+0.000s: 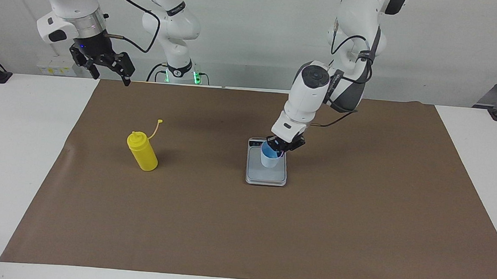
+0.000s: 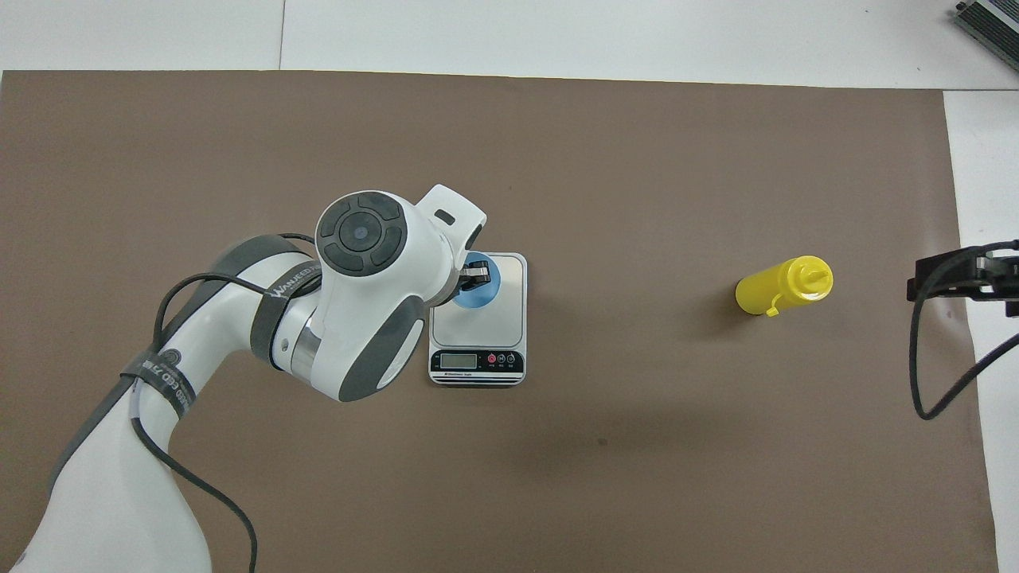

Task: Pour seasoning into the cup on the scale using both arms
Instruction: 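Carry the blue cup with the left gripper onto the scale, then release the cup and withdraw the left gripper toward its rest pose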

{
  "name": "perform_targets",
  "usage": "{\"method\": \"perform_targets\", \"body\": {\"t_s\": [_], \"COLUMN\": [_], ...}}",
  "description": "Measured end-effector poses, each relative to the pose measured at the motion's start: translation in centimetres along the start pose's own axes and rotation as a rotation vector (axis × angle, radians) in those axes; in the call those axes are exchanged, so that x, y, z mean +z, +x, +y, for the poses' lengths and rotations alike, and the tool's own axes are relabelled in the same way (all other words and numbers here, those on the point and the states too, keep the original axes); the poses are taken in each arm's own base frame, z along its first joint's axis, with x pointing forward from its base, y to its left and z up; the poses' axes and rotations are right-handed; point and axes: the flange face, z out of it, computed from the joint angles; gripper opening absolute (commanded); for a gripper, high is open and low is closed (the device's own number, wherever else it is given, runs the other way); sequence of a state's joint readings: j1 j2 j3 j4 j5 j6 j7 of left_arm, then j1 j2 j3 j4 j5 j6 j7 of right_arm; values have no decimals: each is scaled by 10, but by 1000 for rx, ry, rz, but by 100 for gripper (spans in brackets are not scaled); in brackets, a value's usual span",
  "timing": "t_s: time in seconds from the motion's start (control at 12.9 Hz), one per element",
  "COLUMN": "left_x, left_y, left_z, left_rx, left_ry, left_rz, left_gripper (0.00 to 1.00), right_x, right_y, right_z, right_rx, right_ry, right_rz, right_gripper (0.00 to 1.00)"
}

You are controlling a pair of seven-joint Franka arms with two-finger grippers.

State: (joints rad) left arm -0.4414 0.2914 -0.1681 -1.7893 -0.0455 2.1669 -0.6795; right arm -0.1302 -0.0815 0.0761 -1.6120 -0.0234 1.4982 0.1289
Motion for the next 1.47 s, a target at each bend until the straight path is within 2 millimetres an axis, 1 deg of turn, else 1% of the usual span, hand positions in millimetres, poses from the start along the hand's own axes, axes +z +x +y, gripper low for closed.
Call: {"method": "perform_targets", "body": {"t_s": [0.23,0.77,0.85,0.93,1.01,1.08,1.16,1.24,1.32,1.39,1.47], "left_x": [10,20,22,23,23,24,24,24,24,22,17], "left_y": [-6,-8,-8,-8,-8,-8,-8,-8,-7,-5,0], "left_z": [5,2,2,1,1,2,2,2,1,0,-5], "left_rx": [13,11,11,11,11,11,11,11,10,6,-3], "left_ry": [8,-3,-2,-2,-4,-7,-8,-7,-7,-8,-10], "left_rz": [-11,4,3,3,6,10,10,10,11,14,23], "left_gripper": [0,0,5,23,45,63,77,95,100,100,100], "right_x": [0,-1,-2,-2,-2,-2,-2,-2,-3,-3,-3], "right_y": [0,1,1,1,1,1,2,3,4,4,4], "right_z": [3,3,3,4,4,4,6,7,8,8,8], "right_rx": [5,6,7,7,7,8,11,14,16,16,16], "right_ry": [0,1,2,2,2,2,2,3,4,5,5], "right_rz": [1,11,13,13,13,13,15,20,31,35,35], "right_gripper": [100,100,100,100,100,100,100,100,100,100,100]}}
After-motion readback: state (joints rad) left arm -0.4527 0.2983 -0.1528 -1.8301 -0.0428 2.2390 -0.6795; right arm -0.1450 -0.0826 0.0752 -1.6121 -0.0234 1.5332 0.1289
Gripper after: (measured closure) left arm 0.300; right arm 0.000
